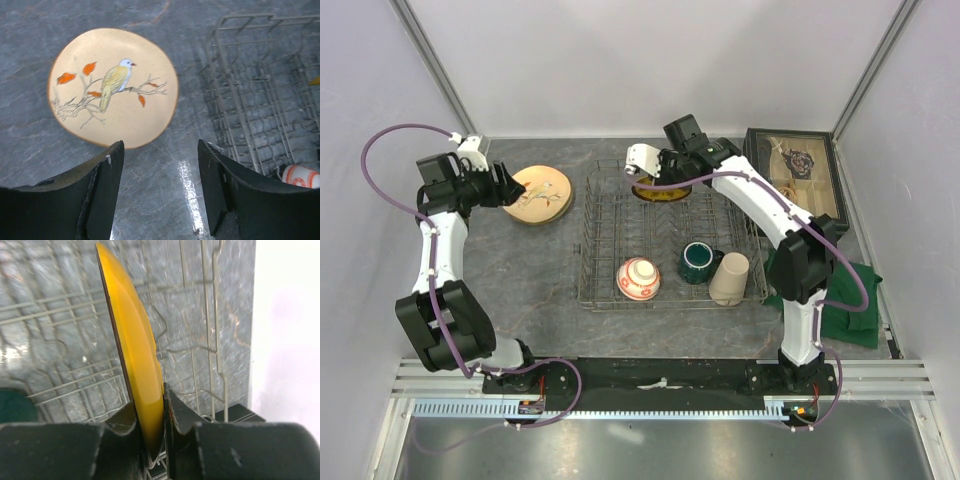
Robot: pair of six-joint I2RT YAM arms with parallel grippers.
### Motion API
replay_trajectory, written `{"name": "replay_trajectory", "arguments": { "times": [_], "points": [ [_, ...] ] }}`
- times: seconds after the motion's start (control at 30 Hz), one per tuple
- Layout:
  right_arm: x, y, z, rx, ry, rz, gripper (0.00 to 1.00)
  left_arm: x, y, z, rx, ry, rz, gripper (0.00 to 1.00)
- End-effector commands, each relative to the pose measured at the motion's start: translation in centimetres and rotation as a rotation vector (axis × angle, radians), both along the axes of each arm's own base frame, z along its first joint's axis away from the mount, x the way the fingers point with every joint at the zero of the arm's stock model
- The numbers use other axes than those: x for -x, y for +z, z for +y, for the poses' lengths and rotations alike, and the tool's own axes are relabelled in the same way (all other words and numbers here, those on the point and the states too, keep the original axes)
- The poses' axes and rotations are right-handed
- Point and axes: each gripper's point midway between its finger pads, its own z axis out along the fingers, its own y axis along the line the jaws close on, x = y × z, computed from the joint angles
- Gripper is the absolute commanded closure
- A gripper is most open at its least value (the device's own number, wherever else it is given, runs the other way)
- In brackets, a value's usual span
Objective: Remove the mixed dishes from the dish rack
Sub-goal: Pick up the plate from the dish rack, then place the plate at the center of the board.
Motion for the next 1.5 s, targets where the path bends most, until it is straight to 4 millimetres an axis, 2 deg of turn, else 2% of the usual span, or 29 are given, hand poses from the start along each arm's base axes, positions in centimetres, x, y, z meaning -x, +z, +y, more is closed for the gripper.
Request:
{"name": "replay_trajectory", "arguments": {
  "times": [0.0,0.13,0.3,0.33,0.4,0.43,0.5,0.53,0.63,0.77,1.0,1.2,1.47],
  "points": [
    [2.1,5.6,0.8,-0.046,0.035,-0.096,0.91,1.1,5.4,-3.7,0.015,-0.248,-0.181,0.33],
    [3.4,8.0,1.0,-0.096,0.032,-0.117,0.91,2.9,7.2,-6.8,0.05,-0.42,-0.262,0.33],
    [5.5,9.9,1.3,-0.18,0.035,-0.098,0.91,6.5,9.6,-11.1,0.037,-0.619,-0.375,0.34],
    [5.8,9.9,1.4,-0.188,0.035,-0.091,0.91,7.1,9.3,-12.6,0.02,-0.672,-0.391,0.34],
    [6.8,10.0,1.7,-0.215,0.046,-0.069,0.91,8.6,9.9,-14.4,-0.019,-0.728,-0.438,0.34],
    [7.2,10.0,1.8,-0.224,0.052,-0.059,0.91,9.4,9.6,-16.1,-0.038,-0.784,-0.457,0.34],
    [8.0,10.1,2.0,-0.251,0.06,-0.035,0.91,10.3,9.9,-17.6,-0.093,-0.818,-0.5,0.34],
    [8.3,10.2,2.2,-0.262,0.066,-0.028,0.91,11.0,9.8,-19.1,-0.101,-0.857,-0.506,0.34],
    [9.5,10.0,2.7,-0.296,0.089,0.012,0.91,12.4,10.1,-21.3,-0.106,-0.929,-0.535,0.34],
    [10.9,10.3,3.3,-0.327,0.125,0.045,0.91,13.2,10.4,-22.7,-0.109,-0.985,-0.561,0.34],
    [13.3,11.0,4.4,-0.383,0.194,0.099,0.91,13.6,8.9,-24.6,-0.158,-1.05,-0.572,0.34],
    [15.0,11.6,5.3,-0.412,0.242,0.125,0.91,12.5,7.5,-25.5,-0.21,-1.043,-0.542,0.35],
    [16.3,11.7,5.6,-0.418,0.272,0.138,0.91,11.5,8.0,-25.8,-0.218,-1.008,-0.555,0.36]
  ]
}}
